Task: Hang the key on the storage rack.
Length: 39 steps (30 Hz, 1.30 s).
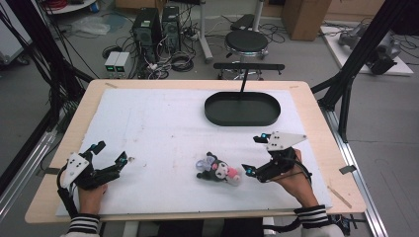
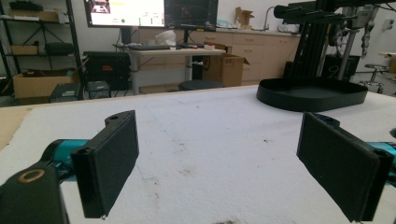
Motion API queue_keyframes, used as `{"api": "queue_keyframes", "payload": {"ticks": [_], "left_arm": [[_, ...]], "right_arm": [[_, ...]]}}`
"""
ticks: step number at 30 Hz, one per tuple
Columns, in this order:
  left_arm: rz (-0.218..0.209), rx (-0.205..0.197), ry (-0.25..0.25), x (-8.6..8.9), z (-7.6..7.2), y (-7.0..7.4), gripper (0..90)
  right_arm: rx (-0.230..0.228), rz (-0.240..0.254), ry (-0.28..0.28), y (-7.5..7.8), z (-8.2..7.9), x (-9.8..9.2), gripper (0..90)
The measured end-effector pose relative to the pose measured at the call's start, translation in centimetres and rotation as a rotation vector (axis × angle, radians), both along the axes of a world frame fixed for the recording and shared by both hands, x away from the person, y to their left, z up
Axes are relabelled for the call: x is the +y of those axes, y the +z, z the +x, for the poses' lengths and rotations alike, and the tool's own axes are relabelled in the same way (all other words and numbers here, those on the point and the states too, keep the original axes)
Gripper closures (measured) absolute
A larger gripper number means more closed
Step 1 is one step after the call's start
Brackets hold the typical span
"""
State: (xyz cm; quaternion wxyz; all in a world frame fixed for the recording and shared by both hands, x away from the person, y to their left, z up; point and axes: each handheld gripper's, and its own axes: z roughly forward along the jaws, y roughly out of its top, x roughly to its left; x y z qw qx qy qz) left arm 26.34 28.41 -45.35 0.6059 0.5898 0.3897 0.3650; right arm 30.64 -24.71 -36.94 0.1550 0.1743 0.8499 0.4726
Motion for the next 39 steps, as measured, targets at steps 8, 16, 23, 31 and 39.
{"api": "queue_keyframes", "payload": {"ticks": [8, 16, 23, 31, 39], "left_arm": [[0.003, 0.001, 0.0, 0.0, 0.0, 0.0, 13.3], [-0.001, 0.003, 0.001, 0.0, 0.0, 0.0, 13.3], [-0.002, 0.004, 0.001, 0.0, 0.1, 0.0, 13.3], [-0.003, 0.005, 0.002, 0.0, 0.1, 0.0, 13.3], [-0.003, 0.008, 0.002, 0.0, 0.1, 0.0, 13.3]], "right_arm": [[0.045, -0.138, 0.101, -0.4, 0.2, 2.6, 1.9], [0.09, -0.257, 0.159, -1.5, 0.4, 4.5, 1.9], [0.124, -0.329, 0.184, -2.2, 0.5, 5.4, 1.9], [0.171, -0.405, 0.177, -3.1, 0.8, 6.1, 2.0], [0.231, -0.43, 0.184, -3.8, 1.3, 6.7, 9.4]]}}
